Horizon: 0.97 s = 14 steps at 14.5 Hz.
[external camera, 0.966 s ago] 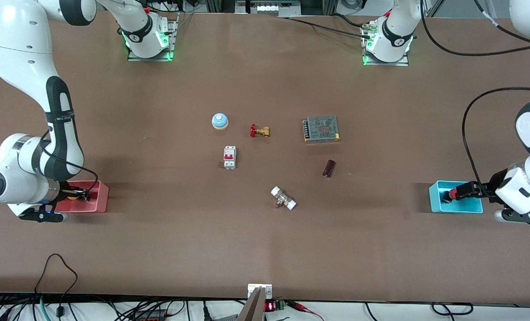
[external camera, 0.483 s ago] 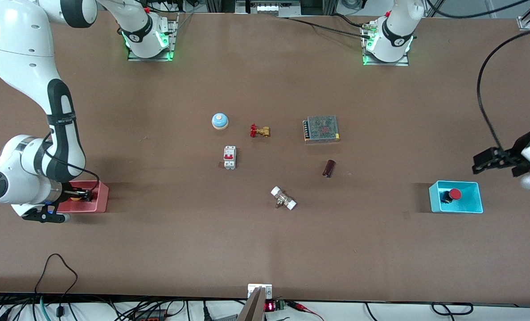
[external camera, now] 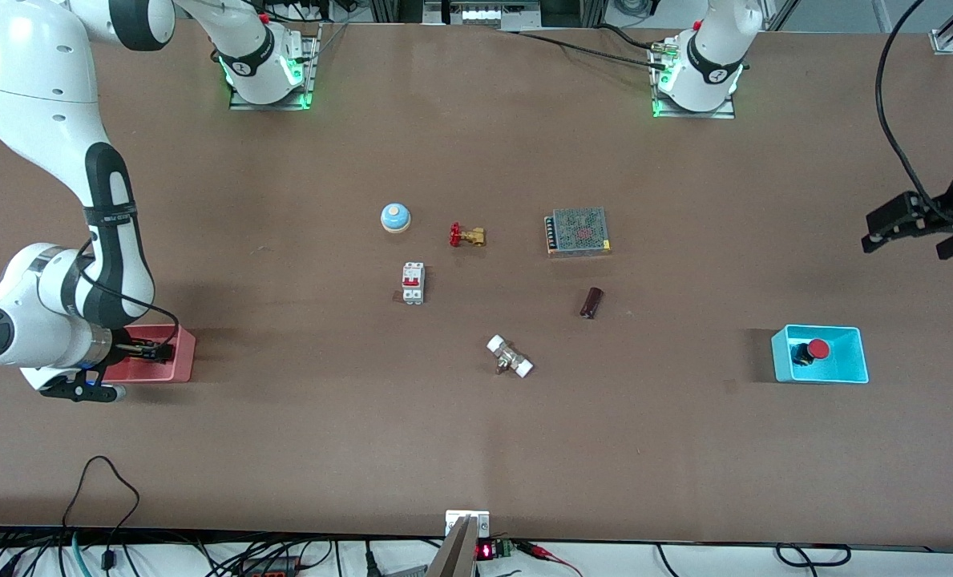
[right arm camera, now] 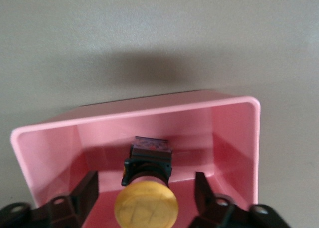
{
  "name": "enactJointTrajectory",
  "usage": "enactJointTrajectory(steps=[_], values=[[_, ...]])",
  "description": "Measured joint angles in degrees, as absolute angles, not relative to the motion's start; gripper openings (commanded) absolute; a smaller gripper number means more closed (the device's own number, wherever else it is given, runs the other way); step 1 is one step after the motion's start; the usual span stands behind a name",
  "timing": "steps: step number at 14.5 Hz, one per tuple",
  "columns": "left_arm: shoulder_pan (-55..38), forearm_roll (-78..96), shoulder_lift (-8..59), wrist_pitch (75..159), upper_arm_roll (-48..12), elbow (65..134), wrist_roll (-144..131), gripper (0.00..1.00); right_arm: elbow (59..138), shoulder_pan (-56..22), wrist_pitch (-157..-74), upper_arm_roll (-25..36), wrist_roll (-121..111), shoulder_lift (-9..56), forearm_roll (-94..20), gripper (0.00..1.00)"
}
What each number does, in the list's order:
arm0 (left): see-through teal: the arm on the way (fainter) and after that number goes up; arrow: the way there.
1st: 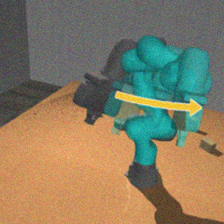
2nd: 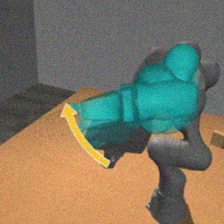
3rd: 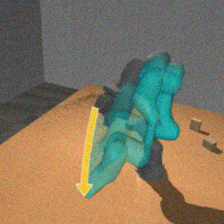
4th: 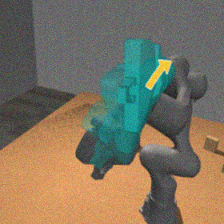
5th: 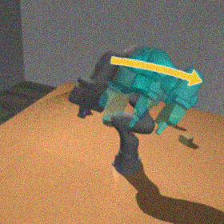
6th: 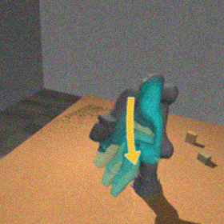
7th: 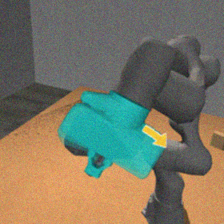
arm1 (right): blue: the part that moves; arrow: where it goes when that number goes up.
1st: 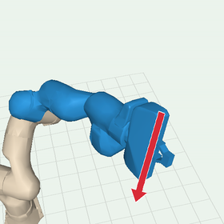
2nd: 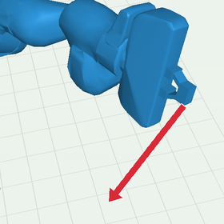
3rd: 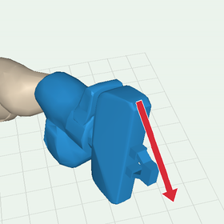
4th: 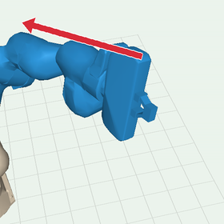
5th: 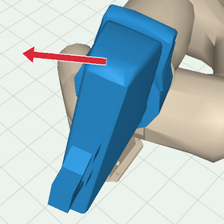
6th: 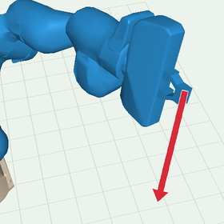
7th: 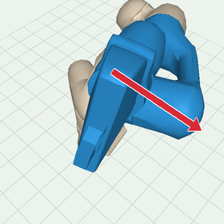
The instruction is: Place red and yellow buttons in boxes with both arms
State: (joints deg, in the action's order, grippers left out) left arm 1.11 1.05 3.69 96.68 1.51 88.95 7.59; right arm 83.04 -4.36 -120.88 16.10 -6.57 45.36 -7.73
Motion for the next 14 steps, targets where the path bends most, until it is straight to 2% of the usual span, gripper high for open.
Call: enactJointTrajectory(steps=[3,5,9,14], values=[[2.1,1.1,-1.8,98.0,-0.2,95.4,7.6,1.0,82.1,-4.3,-120.9,16.1,-6.6,44.4,-7.7,1.0],[2.2,1.1,-3.7,98.3,-0.4,97.2,7.5,1.0,81.8,-4.3,-120.1,16.1,-6.6,42.3,-7.7,1.0],[2.8,1.1,-4.3,98.2,-0.4,97.7,7.3,1.0,81.6,-4.3,-115.5,16.1,-6.6,36.6,-7.7,1.0],[2.9,1.1,-6.0,94.5,-0.8,96.4,3.9,1.0,81.1,-7.3,-104.7,15.4,-6.6,26.2,-7.8,1.0]])
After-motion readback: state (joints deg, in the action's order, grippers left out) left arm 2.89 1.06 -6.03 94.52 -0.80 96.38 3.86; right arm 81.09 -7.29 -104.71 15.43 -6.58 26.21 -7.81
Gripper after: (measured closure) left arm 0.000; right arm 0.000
